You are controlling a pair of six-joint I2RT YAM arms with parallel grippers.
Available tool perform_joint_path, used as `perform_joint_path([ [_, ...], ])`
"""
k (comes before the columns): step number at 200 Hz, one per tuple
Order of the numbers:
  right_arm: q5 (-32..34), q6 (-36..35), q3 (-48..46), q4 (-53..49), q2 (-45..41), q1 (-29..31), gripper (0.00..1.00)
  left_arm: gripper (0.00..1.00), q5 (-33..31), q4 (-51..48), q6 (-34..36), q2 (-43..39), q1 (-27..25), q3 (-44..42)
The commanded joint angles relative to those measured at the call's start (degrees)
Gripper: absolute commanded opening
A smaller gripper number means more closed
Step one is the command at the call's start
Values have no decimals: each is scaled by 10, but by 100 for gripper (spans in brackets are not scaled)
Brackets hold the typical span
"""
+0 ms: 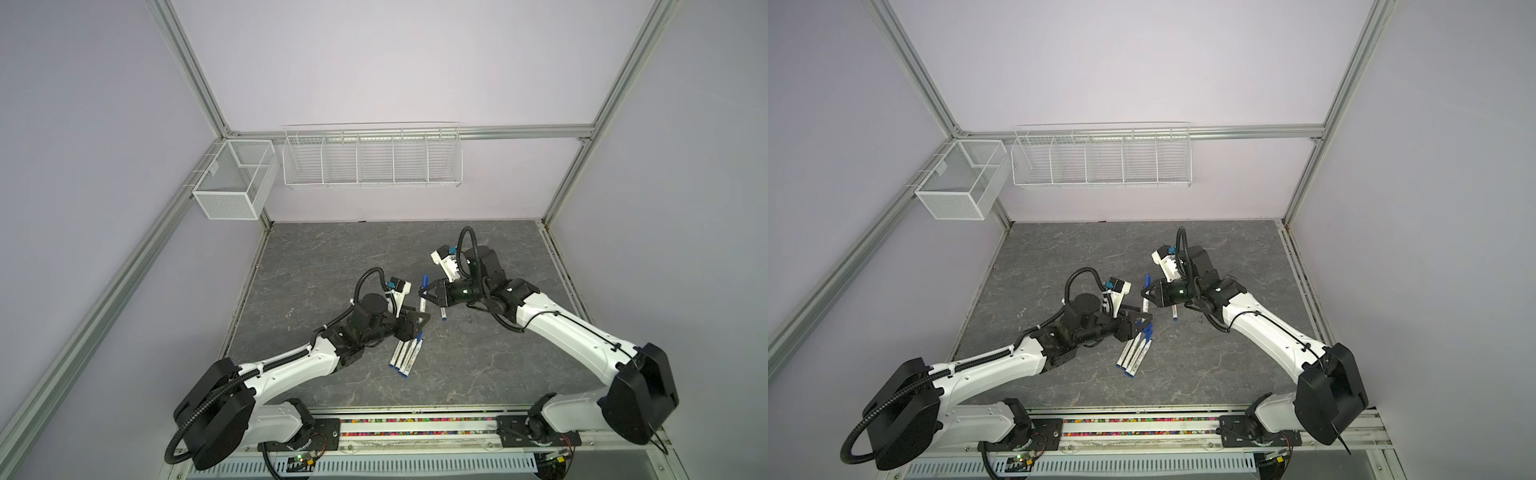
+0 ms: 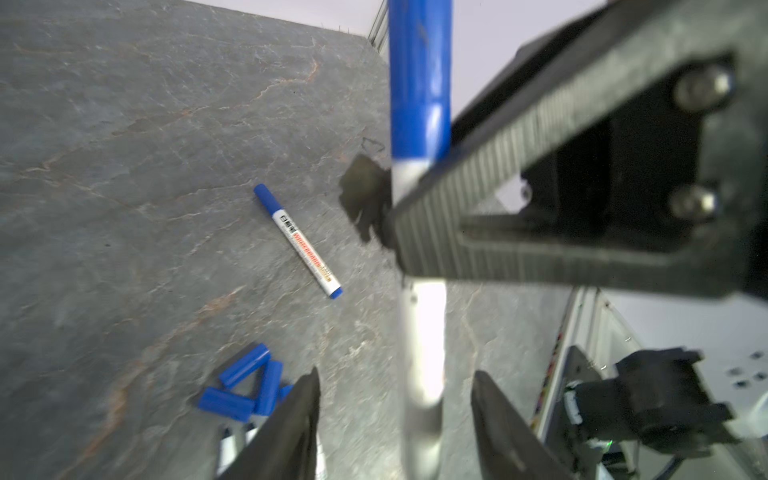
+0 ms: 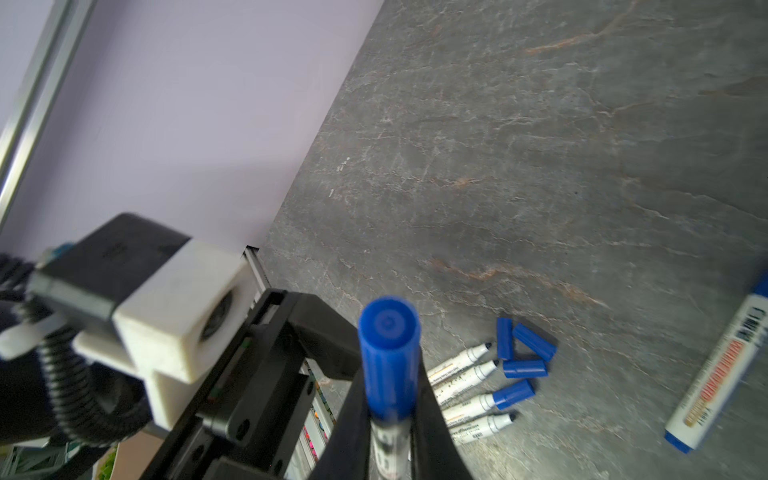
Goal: Insert the pens into the pen caps
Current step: 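Set the capped marker down with the right gripper while the left grasps another marker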
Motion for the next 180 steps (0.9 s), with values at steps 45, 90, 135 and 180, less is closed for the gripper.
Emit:
perform_joint_path([
  [45, 104, -40, 68, -203, 134, -89, 9, 65, -123, -152, 1, -45, -2, -28],
  [90, 164, -64, 121, -226, 236, -109, 10, 66, -133, -196, -3, -6, -3, -27],
  [135, 197, -81, 173, -236, 312, -109, 11, 67, -123, -199, -4, 15, -2, -27],
  [180, 202, -75, 206, -211, 354, -110, 13, 69, -112, -202, -5, 22, -3, -25],
])
